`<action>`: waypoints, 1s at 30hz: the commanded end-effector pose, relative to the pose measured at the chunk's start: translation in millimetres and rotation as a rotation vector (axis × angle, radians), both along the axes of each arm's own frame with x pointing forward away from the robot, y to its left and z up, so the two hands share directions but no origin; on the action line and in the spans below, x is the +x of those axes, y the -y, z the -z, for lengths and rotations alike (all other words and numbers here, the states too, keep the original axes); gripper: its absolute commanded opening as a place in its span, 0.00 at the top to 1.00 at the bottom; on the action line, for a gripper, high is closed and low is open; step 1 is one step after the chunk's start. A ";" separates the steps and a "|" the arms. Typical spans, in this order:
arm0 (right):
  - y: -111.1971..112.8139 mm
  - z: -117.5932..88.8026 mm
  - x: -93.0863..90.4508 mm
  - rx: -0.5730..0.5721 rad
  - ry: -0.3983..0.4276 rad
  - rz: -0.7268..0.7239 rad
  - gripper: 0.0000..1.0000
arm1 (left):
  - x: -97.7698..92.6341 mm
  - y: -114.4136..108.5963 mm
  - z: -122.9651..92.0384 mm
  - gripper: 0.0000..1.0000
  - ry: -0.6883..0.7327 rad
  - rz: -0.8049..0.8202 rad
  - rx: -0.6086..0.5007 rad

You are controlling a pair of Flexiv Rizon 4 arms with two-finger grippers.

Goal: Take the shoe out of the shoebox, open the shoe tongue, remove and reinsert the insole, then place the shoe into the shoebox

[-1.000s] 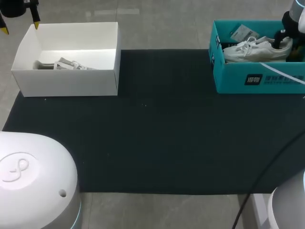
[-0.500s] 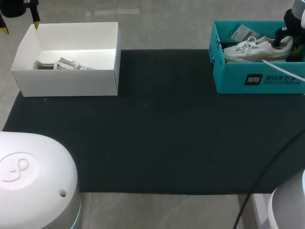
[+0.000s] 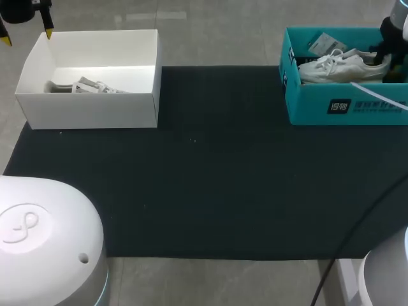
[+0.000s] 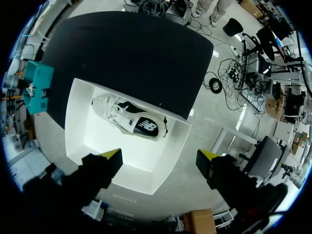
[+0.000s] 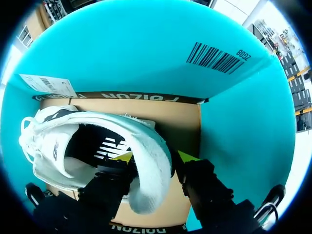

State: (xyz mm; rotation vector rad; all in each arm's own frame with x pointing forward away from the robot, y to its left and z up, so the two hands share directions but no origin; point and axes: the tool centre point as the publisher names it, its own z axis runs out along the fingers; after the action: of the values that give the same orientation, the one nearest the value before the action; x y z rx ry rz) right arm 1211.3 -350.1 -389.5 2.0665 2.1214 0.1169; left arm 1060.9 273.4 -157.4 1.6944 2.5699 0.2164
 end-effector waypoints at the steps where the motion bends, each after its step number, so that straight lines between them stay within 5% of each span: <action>1: 2.8 7.5 14.7 -0.023 -0.559 0.042 0.65 | 0.0 -0.1 -0.8 0.00 -0.001 0.000 0.003; 2: 3.1 8.1 15.4 -0.033 -0.562 0.043 0.71 | 0.0 -0.1 -0.8 0.00 -0.001 0.000 0.003; 4: 3.7 8.8 16.3 -0.055 -0.566 0.044 1.00 | 0.0 -0.1 -0.8 0.00 -0.001 0.000 0.003; 10: 7.5 3.5 14.2 -0.071 -0.561 0.071 1.00 | 0.0 -0.1 -0.8 0.00 -0.001 0.000 0.003; 30: 24.5 -71.5 -14.1 0.005 -0.485 0.252 1.00 | 0.0 -0.1 -0.8 0.00 -0.001 0.000 0.003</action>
State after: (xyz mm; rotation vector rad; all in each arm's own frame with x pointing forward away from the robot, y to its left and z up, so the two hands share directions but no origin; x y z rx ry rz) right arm 1196.1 -374.1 -332.8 2.2849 1.8954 -0.0123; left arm 1060.9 273.4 -157.4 1.6944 2.5699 0.2165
